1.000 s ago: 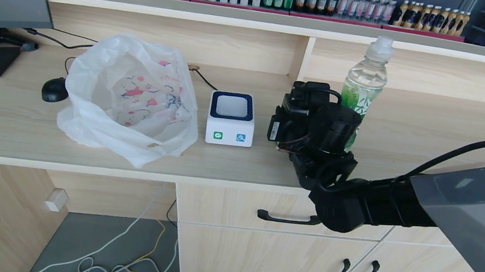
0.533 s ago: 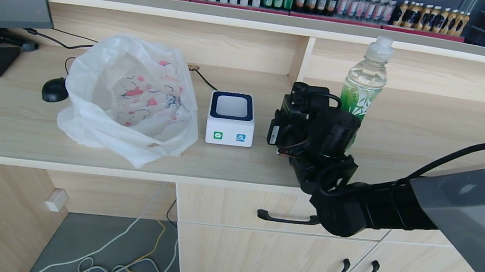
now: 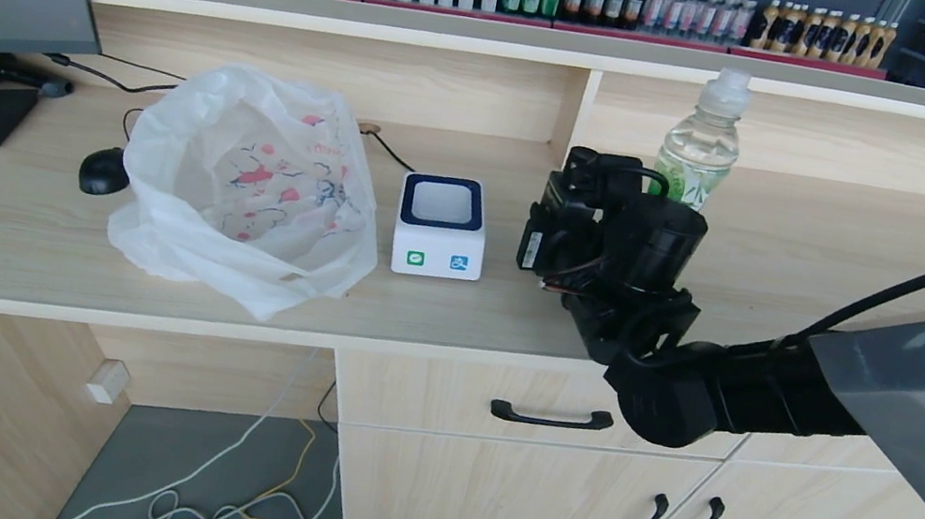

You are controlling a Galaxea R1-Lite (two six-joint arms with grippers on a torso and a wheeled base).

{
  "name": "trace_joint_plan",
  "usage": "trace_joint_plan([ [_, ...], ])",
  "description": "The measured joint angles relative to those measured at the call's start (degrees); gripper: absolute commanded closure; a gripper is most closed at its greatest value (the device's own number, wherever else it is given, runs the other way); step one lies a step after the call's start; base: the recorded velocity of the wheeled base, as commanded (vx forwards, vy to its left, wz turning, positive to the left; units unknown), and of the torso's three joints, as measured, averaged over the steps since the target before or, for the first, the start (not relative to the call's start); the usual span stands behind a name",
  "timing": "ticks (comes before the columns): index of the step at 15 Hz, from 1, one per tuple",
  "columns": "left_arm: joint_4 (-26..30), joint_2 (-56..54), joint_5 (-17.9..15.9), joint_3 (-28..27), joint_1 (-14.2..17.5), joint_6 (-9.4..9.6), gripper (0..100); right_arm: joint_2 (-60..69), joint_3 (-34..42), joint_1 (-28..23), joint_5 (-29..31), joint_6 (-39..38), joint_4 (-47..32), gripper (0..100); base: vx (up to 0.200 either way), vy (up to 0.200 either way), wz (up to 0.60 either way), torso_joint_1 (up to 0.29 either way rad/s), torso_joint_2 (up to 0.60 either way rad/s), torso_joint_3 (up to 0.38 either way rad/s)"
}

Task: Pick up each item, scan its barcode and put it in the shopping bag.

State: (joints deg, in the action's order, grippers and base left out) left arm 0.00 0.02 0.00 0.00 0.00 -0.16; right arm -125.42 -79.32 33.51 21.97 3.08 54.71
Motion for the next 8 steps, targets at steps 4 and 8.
trace_joint_plan([
  [4,0.0,-0.02,0.0,0.0,0.0,0.0,0,6.16,8.13,0.77,-1.83,-0.13,5.83,100,0.0,0.0,0.0,0.0,0.0,0.0],
  [8,0.0,0.0,0.0,0.0,0.0,0.0,0,15.96,22.47,1.02,-4.43,-0.11,10.53,100,0.0,0.0,0.0,0.0,0.0,0.0],
])
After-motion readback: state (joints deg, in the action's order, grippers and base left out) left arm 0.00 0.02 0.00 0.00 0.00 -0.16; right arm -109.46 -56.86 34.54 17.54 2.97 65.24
